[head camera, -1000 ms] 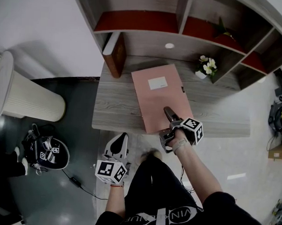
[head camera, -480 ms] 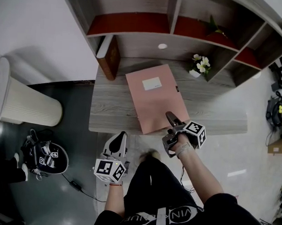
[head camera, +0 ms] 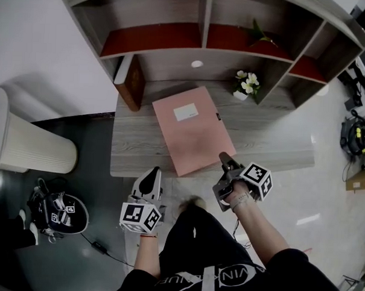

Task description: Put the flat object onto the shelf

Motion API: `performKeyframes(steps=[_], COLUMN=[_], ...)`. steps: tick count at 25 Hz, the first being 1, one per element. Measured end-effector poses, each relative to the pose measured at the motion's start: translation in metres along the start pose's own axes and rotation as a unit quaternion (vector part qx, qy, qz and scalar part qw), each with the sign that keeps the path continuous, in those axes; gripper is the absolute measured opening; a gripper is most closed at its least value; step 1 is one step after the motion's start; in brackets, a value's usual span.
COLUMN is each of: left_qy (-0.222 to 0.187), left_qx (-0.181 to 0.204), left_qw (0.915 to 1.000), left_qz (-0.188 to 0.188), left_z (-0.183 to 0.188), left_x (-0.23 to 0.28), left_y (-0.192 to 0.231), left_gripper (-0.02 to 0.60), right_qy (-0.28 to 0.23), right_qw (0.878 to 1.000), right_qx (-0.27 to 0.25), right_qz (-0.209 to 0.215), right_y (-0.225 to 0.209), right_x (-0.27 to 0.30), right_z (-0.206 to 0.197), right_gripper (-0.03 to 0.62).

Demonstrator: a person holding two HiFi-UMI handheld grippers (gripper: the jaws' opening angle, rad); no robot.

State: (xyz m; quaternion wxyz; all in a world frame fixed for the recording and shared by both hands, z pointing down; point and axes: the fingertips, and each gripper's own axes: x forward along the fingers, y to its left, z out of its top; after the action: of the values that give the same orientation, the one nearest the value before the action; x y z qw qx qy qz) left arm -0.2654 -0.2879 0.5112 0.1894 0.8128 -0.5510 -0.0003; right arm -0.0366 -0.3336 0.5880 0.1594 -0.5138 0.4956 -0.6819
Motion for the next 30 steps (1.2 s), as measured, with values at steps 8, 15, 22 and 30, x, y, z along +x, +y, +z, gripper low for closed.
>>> performKeyframes(steps=[8, 15, 22, 30], left_qy=[-0.006, -0.015, -0.025, -0.044], left_qx=[0.015, 0.025, 0.039, 0.054], left_qw=[0.9999, 0.9996, 0.9986, 0.9963], left_qz=[0.0, 0.007, 0.024, 0.051], left_z=[0.014, 0.029, 0.043, 0.06], left_x=[0.006, 0.007, 0.001, -0.009], left_y=[0.004, 0.008, 0.017, 0.028], left_gripper=[0.006, 0.006, 0.006, 0.006], right_qy=[-0.041, -0.041, -0.057, -0.086], right_qw=[0.996, 0.969, 0.917, 0.858], right_qx=[-0.071, -0.237, -0.387, -0.499], right_qz=[0.047, 0.058, 0.074, 0.091], right_y=[0.031, 0.062, 0.092, 0.11], right_x=[-0.009, -0.013, -0.017, -0.029], right_z=[0.029, 0.031, 0.03, 0.037], right_gripper=[0.112, 0.012, 0.01, 0.009])
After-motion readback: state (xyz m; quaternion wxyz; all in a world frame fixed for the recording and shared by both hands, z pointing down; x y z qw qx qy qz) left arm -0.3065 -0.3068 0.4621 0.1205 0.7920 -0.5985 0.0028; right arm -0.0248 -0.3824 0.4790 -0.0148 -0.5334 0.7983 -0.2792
